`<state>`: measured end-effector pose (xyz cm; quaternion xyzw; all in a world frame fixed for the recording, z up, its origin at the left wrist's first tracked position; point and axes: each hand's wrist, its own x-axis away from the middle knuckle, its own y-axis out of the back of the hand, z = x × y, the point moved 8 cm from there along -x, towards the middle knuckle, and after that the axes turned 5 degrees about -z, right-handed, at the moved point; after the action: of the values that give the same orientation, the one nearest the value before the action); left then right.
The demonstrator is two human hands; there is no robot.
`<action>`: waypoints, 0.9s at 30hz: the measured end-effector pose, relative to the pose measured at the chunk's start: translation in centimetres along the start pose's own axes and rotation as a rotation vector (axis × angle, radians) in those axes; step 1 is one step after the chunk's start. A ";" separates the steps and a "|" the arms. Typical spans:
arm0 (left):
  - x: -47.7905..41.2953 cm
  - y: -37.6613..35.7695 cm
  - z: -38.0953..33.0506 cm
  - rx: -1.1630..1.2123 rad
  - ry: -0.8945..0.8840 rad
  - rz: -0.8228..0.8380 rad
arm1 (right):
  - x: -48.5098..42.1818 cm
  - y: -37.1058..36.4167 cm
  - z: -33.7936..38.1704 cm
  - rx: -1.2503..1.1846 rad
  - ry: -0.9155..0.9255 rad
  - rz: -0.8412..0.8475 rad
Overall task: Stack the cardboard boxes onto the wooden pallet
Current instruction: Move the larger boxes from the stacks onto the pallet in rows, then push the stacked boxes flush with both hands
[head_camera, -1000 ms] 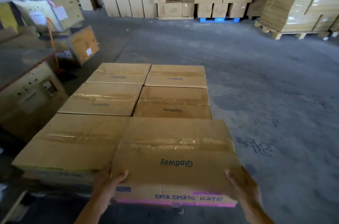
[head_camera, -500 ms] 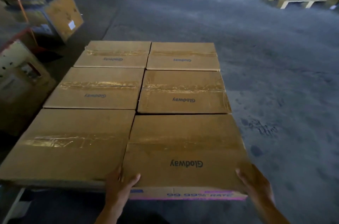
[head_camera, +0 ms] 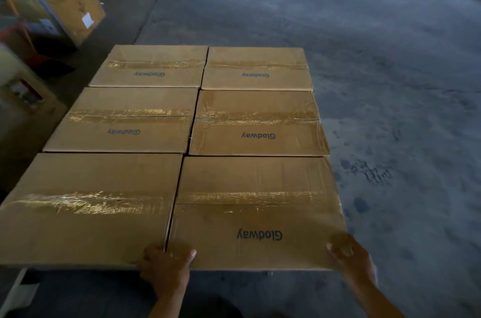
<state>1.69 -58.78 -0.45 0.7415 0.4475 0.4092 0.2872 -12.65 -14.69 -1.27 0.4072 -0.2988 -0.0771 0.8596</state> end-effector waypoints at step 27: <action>22.3 6.5 -10.7 -0.320 -0.505 -0.299 | 1.3 9.7 13.9 0.404 0.989 0.177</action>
<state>1.11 -40.99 17.89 0.6910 0.3962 0.2308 0.5587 -20.69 -17.89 13.33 0.5251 0.0995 0.2556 0.8056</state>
